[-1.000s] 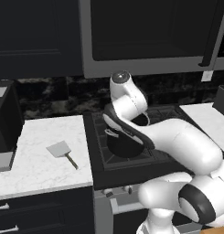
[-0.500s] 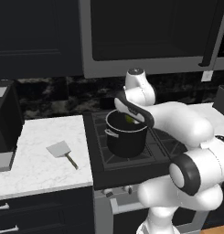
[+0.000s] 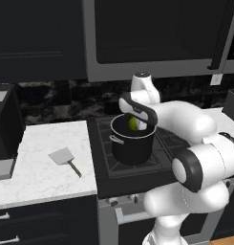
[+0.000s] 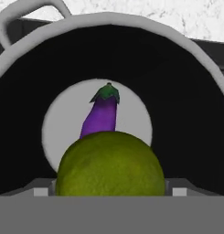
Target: Put the eggplant and lime in the pot. Retrieve the spatula and lightly stir the vegetables in the pot.
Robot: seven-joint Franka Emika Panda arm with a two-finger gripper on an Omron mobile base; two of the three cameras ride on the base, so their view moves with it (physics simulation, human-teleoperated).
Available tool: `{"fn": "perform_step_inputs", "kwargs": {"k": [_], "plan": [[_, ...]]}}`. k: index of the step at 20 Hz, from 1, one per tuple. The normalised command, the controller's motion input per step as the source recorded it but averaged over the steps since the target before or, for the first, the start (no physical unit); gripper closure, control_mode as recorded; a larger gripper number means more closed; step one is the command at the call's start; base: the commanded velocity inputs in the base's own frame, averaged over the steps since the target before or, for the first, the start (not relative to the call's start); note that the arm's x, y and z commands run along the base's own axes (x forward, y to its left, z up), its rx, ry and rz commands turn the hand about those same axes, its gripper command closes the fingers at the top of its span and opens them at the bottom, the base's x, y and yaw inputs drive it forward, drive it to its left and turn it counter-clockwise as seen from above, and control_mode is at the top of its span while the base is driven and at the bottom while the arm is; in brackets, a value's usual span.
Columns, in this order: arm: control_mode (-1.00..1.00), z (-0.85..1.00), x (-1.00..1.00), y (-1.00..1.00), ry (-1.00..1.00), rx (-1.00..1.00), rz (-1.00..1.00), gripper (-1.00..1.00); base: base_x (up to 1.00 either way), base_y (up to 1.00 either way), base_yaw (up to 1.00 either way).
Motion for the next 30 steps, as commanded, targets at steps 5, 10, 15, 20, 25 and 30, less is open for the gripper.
{"fn": "perform_step_inputs", "kwargs": {"k": [5, 10, 15, 20, 25, 30], "plan": [[-1.0, -0.29, 0.13, 0.0, 0.0, 0.0, 0.0, -1.0, 0.0, 0.0, 0.0], [-1.0, -0.02, 0.18, 0.0, 0.0, 0.0, 0.0, -1.0, 0.0, 0.0, 0.0], [-1.0, 0.15, -0.08, 0.0, 0.0, 0.02, 0.0, -1.0, 0.0, 0.0, 0.0], [-1.0, 0.47, -0.23, 0.11, 0.01, 0.04, -0.01, -1.0, 0.0, 0.0, 0.0], [-1.0, 0.55, -0.54, 0.16, 0.08, 0.1, -0.08, -1.0, 0.0, 0.0, 0.0], [-1.0, 0.4, -0.72, 0.39, 0.16, 0.13, -0.21, -1.0, 0.0, 0.0, 0.0]]}}
